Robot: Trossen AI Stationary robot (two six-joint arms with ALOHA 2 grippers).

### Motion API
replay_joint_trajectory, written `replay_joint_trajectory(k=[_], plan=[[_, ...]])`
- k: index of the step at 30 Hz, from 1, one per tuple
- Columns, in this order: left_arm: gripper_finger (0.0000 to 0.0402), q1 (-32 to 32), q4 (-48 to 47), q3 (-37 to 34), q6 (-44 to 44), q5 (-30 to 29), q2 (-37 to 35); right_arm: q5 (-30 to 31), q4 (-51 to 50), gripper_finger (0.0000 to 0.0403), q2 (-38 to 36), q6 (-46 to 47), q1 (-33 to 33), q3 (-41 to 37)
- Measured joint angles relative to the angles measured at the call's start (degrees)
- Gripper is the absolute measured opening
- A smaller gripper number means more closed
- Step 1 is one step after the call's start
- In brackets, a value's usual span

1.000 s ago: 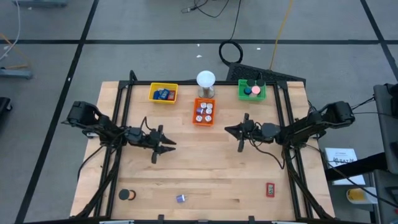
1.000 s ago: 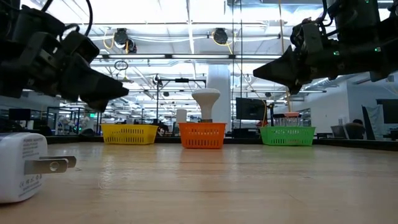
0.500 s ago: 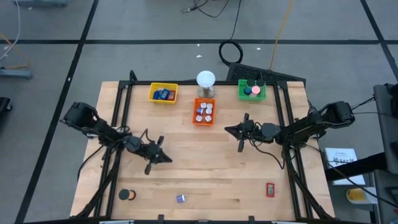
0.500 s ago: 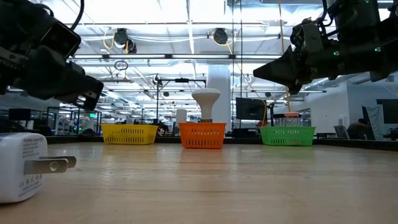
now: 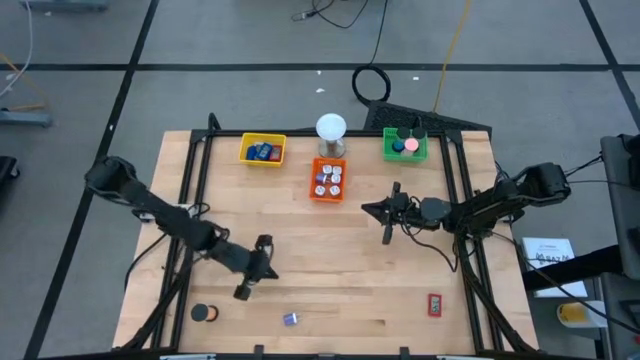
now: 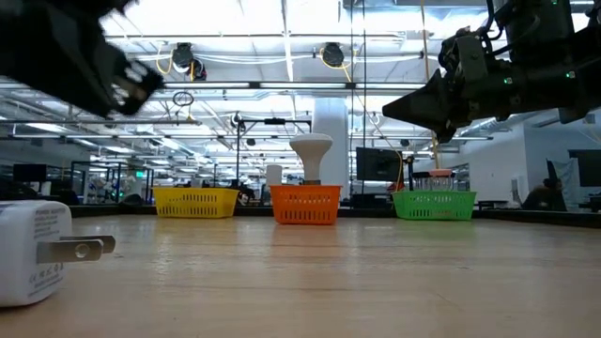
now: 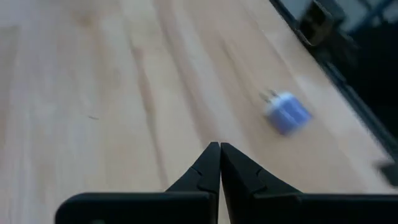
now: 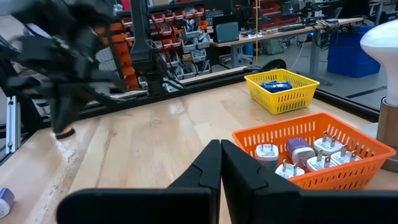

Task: Pick & Place Office items
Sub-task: Put the orange sandglass timer into the green bin

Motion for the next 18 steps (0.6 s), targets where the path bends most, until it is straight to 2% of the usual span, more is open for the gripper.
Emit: replay_joint_trajectory(k=[4,9,14,18], plan=[[0.0012,-4.45,-21.4,10.3,-6.05,0.11,-0.28,-0.01,0.0,0.0004,0.0,0.0,0.0,0.0],[0.0028,-10.25,-41.73,19.4,-21.47,-1.09,-0.14,-0.02,0.0,0.0004,0.02,0.0,0.0,0.0],[0.0087,-16.39,-56.96,24.85,-38.43,-1.3,-0.1,-0.02,-0.02,0.0004,0.02,0.0,0.0,0.0],[0.0155,-20.4,-63.46,26.54,-53.31,1.14,-0.1,-0.01,-0.02,0.0004,0.02,0.0,0.0,0.0]])
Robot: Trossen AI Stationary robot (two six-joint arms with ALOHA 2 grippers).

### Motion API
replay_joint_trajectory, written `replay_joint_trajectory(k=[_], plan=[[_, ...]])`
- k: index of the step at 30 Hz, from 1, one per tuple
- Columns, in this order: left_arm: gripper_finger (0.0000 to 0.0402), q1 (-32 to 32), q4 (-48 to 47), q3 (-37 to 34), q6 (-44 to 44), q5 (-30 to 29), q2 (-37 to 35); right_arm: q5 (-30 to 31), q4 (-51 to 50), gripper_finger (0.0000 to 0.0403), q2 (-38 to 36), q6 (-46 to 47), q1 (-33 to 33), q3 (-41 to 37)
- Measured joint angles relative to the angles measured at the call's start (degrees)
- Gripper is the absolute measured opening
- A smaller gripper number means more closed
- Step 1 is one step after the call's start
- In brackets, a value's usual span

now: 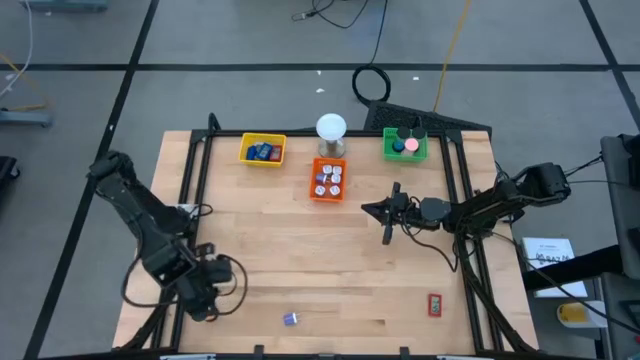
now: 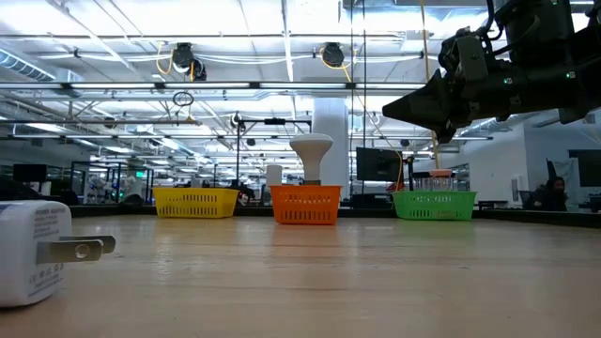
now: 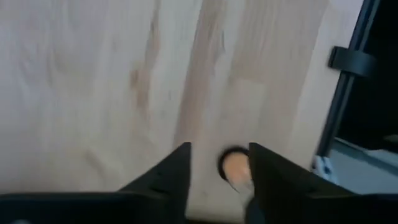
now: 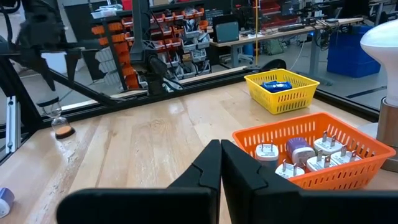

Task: Pick & Place Office items
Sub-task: Put the orange sandglass timer into the green bin

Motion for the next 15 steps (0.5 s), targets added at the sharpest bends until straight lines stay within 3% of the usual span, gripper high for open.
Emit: replay_joint_trajectory(k=[5,8,15], plan=[[0.0244,-3.63,-0.68,-0.08,-11.16,4.62,0.02,0.0,0.02,0.0004,0.0,0.0,0.0,0.0],[0.0288,-5.67,-0.72,-0.25,-13.15,4.78,0.49,-0.01,0.02,0.0004,0.0,0.0,0.0,0.0],[0.0343,-9.42,-0.68,-0.27,-16.97,5.03,3.59,0.01,0.02,0.0004,0.0,0.0,0.0,0.0]])
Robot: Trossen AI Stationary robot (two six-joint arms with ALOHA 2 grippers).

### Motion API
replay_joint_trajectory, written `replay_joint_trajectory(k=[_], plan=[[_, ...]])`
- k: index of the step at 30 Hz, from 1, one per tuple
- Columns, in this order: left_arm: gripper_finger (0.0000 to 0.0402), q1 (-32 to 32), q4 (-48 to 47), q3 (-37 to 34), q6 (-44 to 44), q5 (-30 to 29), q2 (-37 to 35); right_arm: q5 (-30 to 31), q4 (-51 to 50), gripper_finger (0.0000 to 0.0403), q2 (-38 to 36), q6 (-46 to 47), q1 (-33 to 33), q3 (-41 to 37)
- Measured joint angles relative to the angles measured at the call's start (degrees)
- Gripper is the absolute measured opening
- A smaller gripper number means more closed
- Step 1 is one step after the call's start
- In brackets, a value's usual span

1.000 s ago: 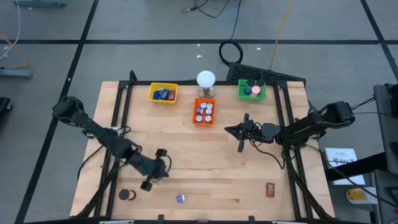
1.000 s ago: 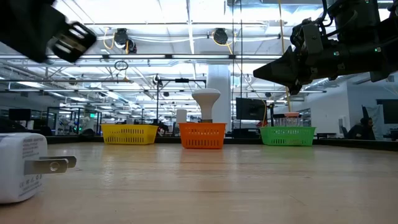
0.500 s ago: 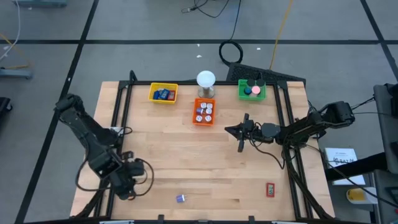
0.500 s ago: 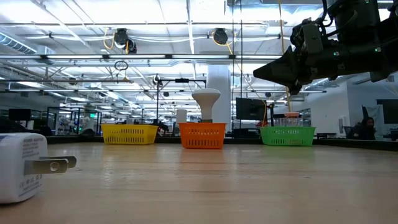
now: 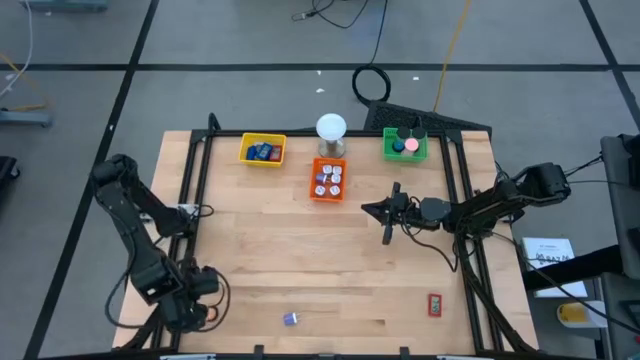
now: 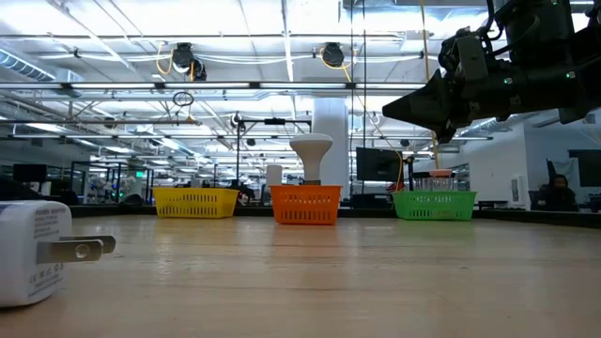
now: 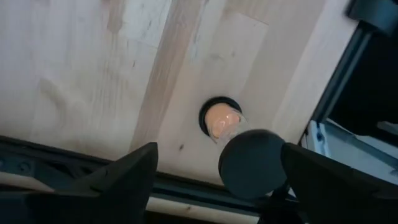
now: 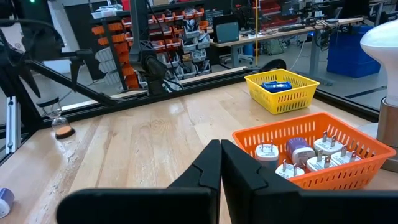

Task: Pick & Place Office items
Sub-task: Put the orange sandglass timer into the green bin

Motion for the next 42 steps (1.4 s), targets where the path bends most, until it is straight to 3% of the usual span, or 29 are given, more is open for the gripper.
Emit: replay_joint_trajectory(k=[7,21,30,42], plan=[[0.0349,-1.98,1.27,0.29,-0.14,2.54,4.14,-0.02,0.0,0.0004,0.0,0.0,0.0,0.0],[0.0349,-2.33,-1.78,-0.11,4.63,1.97,4.71,-0.01,0.0,0.0004,0.0,-0.01,-0.01,0.0],[0.0349,-4.32,-2.03,-0.11,19.18,-1.35,6.68,-0.01,0.0,0.0004,0.0,0.0,-0.01,0.0],[0.0349,-4.14,-1.36,-0.09,40.16,-2.97,21.29,-0.01,0.01,0.0004,0.0,-0.01,0.0,0.0]])
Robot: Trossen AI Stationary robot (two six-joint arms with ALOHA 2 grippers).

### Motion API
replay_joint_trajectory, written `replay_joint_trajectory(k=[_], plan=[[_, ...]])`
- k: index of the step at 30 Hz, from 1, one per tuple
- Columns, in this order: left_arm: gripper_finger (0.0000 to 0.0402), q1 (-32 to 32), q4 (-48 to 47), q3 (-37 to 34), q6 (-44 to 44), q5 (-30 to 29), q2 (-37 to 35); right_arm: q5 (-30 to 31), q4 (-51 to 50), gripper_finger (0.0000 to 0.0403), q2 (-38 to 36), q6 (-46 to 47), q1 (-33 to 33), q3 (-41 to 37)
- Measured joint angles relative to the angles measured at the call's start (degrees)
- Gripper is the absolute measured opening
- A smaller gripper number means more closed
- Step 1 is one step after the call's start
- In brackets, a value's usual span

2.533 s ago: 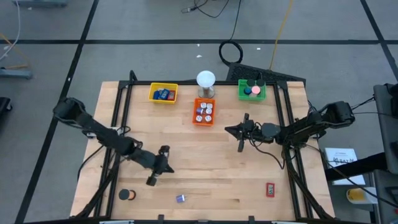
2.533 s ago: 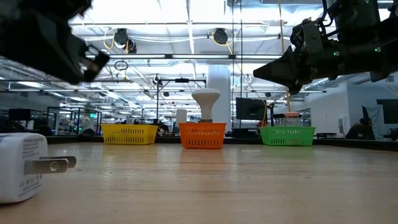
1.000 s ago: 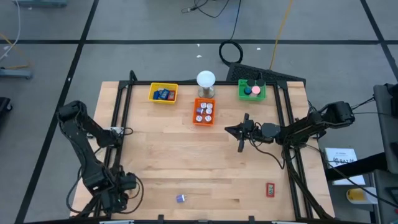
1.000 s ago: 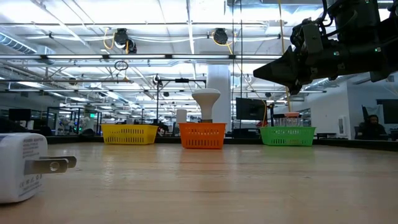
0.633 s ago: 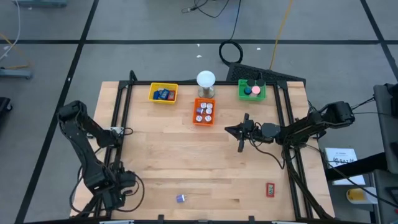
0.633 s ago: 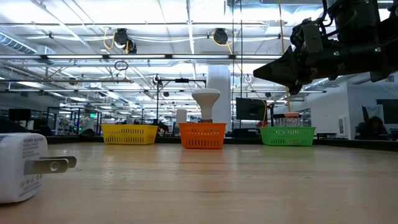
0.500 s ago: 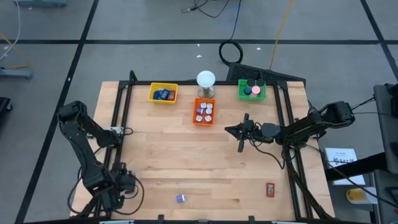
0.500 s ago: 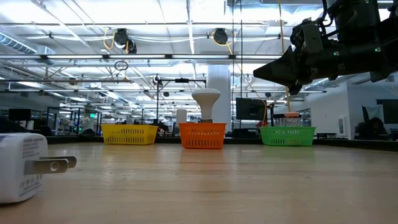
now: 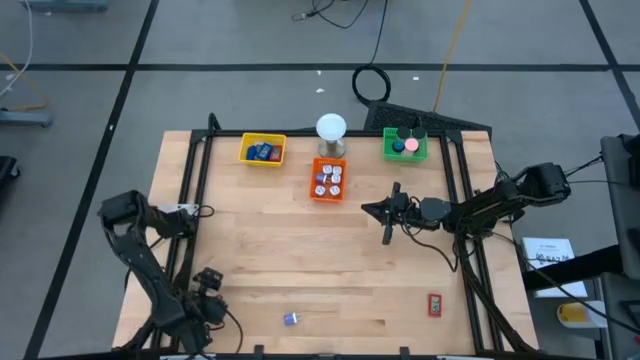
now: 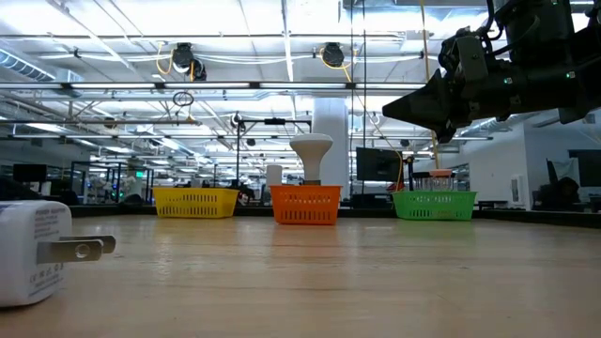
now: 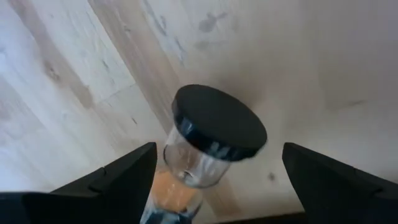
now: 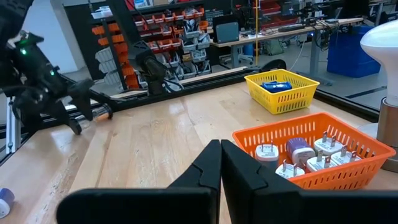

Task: Pick & Place Office items
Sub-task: Put the orange sandglass timer into the green bin

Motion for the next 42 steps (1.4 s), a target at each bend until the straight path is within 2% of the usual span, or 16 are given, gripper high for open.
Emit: replay_joint_trajectory(k=[3,6,15,16,20,24,27,29,30,33,36,38,42], plan=[[0.0344,0.15,0.0,0.0,1.72,-0.72,2.19,0.01,-0.01,0.0004,0.0,0.01,0.0,0.0],[0.0318,0.85,0.02,0.04,1.63,-1.86,2.81,0.0,-0.01,0.0004,0.0,0.0,-0.01,0.0],[0.017,4.34,1.59,0.04,1.06,-6.9,2.86,-0.01,-0.01,0.0004,0.0,0.01,-0.02,0.0],[0.0164,4.65,2.16,0.04,1.75,-8.0,2.65,0.01,-0.01,0.0004,0.0,-0.01,0.0,0.0],[0.0164,6.08,4.79,0.02,3.12,-16.61,-0.97,0.0,0.0,0.0004,0.0,0.0,-0.01,0.0],[0.0164,7.98,10.83,-0.97,5.88,-27.39,-8.31,-0.01,0.01,0.0004,0.0,-0.01,0.0,0.0],[0.0164,10.01,26.0,-6.22,13.88,-36.32,-15.52,0.0,-0.01,0.0004,0.0,-0.01,-0.01,0.0],[0.0164,12.69,42.38,-12.78,22.98,-38.41,-20.19,0.01,-0.01,0.0004,0.0,-0.01,-0.02,0.0],[0.0164,14.57,51.95,-16.81,27.89,-37.6,-22.19,0.0,-0.01,0.0004,0.0,0.01,-0.01,0.0],[0.0164,22.34,80.2,-28.22,40.66,-28.59,-24.72,0.01,-0.01,0.0004,-0.01,-0.01,-0.01,0.0],[0.0164,32.49,101.97,-35.76,46.66,-19.95,-23.76,0.0,-0.01,0.0004,0.0,0.0,0.0,0.0],[0.0164,39.36,111.56,-38.07,48.21,-15.01,-21.62,-0.01,-0.01,0.0004,0.0,-0.01,0.0,0.0],[0.0164,49.53,122.28,-37.38,48.22,-5.66,-14.72,-0.01,-0.15,0.0004,0.0,0.0,-0.01,0.0]])
